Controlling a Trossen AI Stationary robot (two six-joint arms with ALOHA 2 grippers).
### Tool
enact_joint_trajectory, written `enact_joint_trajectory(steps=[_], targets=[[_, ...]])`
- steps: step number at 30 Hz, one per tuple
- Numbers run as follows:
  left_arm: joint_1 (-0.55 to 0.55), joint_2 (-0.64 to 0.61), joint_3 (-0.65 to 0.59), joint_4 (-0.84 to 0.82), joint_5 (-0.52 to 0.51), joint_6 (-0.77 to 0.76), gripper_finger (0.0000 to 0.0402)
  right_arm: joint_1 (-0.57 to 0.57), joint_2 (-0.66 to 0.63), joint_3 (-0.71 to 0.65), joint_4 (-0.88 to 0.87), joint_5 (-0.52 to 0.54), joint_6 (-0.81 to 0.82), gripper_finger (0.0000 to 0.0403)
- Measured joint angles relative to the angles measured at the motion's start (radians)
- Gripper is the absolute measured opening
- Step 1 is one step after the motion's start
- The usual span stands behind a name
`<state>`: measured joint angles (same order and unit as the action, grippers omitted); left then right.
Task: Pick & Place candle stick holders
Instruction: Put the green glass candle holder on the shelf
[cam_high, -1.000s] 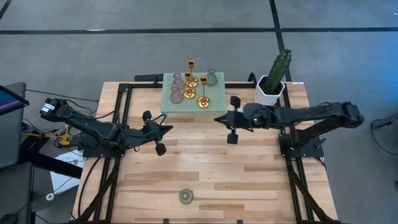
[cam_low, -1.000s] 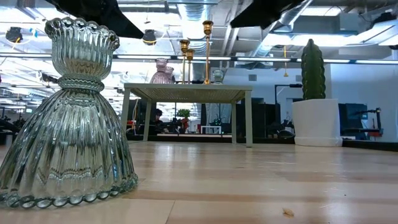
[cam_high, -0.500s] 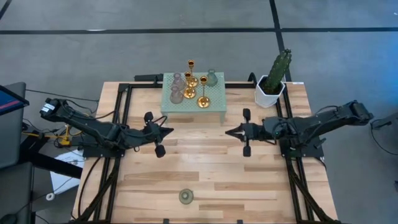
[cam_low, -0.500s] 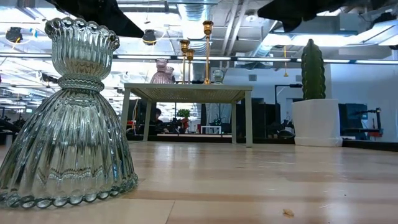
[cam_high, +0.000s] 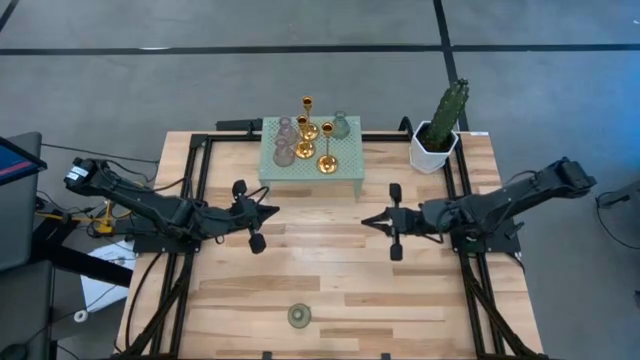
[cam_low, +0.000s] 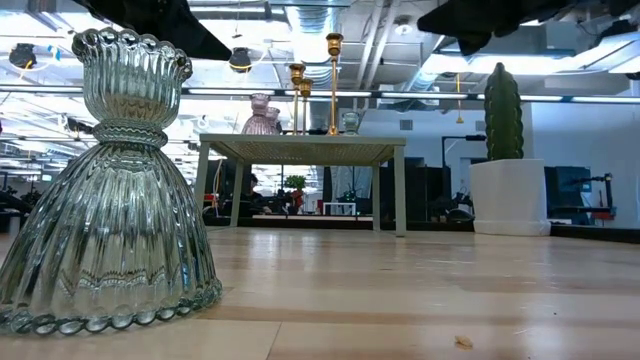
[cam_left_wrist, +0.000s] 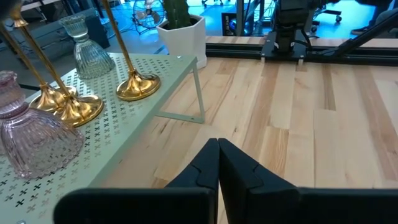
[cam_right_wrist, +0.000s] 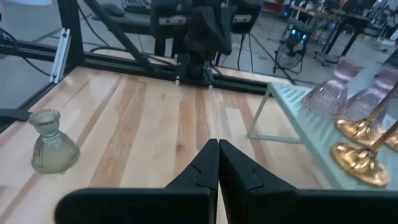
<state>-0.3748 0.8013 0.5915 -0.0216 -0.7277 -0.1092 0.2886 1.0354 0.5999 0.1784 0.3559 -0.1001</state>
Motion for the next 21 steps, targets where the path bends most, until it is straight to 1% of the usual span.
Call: enact_joint_trajectory(steps=[9,17,21], targets=[[0.000,0.000,0.000,0.000,0.000,0.000,0.0005,0.014,0.106,0.000,0.072,-0.001,0.023,0.0000],[0.000,0.000,0.000,-0.001,0.000,0.000,0.0006,0.087,0.183,0.000,0.155,-0.004,0.023,0.0000],[0.000,0.000,0.000,-0.002,0.000,0.000,0.0004,0.128,0.205,0.000,0.169,-0.002,0.024,0.0000]])
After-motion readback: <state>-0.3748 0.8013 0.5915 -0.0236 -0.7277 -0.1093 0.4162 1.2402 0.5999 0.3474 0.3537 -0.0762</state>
